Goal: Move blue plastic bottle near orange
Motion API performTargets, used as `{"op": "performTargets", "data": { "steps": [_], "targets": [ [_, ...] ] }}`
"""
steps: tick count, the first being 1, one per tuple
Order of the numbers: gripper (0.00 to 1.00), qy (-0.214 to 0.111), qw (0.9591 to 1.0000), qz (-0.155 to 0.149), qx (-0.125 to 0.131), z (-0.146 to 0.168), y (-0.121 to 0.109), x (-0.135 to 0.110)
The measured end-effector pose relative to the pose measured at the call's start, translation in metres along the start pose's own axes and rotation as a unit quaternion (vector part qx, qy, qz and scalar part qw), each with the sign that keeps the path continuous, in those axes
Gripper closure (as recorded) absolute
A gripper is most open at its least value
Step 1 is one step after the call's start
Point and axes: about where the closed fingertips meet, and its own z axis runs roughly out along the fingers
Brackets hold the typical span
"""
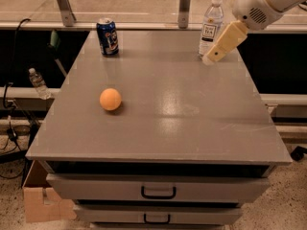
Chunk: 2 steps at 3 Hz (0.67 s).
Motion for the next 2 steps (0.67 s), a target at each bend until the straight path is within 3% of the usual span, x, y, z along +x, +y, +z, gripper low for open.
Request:
{"op": "performTargets", "data": {
  "steps": [1, 2],
  "targets": [
    [0.0, 0.0, 1.0, 0.0, 0.0, 0.0, 0.0, 0.0],
    [0.0, -0.006, 0.9994, 0.032, 0.014, 0.002, -0.01, 0.01]
  ]
}}
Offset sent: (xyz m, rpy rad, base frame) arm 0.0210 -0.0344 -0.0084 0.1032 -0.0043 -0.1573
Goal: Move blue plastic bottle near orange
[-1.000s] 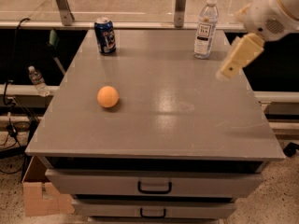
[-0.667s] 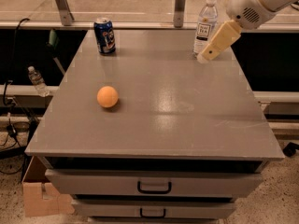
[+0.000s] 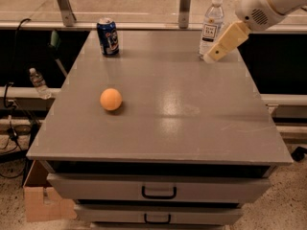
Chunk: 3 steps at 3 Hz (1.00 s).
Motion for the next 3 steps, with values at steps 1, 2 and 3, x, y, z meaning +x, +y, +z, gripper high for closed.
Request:
{"op": "performTargets", "data": {
  "steps": [1, 2, 3],
  "targets": [
    [0.0, -0.019, 0.9981, 0.052, 0.026, 0.009, -0.027, 0.02],
    [0.0, -0.051, 0.9928, 0.099, 0.045, 0.026, -0.055, 0.041],
    [0.0, -0.09, 0.9863, 0.129, 0.05, 0.049, -0.078, 0.052]
  ]
}}
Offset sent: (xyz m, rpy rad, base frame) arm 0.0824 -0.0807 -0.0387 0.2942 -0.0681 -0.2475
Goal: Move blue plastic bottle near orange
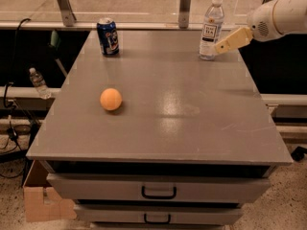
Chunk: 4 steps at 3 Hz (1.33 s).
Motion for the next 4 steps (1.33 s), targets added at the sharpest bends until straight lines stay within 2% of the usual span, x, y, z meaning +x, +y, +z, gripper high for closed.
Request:
{"op": "performTargets", "data": {
  "steps": [1, 2, 4],
  "targets": [
    [0.0, -0.046, 0.9987, 0.021, 0.006, 0.036, -0.026, 0.007],
    [0.0, -0.073, 0.9968, 0.03, 0.011, 0.058, -0.041, 0.004],
    [0.0, -0.118, 0.9907, 0.067, -0.007, 0.099, -0.047, -0.016]
  ]
}}
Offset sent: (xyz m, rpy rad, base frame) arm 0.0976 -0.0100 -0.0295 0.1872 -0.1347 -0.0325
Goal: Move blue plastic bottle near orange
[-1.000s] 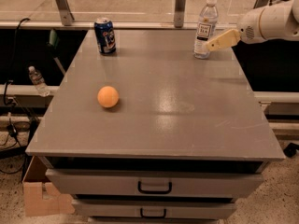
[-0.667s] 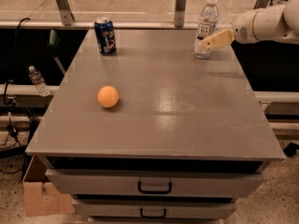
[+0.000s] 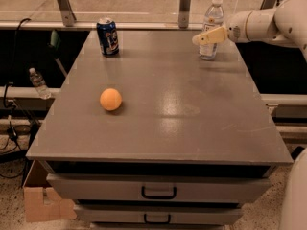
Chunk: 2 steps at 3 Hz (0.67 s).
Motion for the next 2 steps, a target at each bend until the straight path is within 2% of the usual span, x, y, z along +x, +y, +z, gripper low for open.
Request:
{"op": "performTargets", "data": {
  "steps": [1, 2],
  "targets": [
    [0.17, -0.01, 0.9997, 0.021, -0.01, 0.0114, 0.0034, -0.0012],
    [0.41, -0.016, 0.9992, 0.032, -0.017, 0.0133, 0.0058, -0.0019]
  ]
}}
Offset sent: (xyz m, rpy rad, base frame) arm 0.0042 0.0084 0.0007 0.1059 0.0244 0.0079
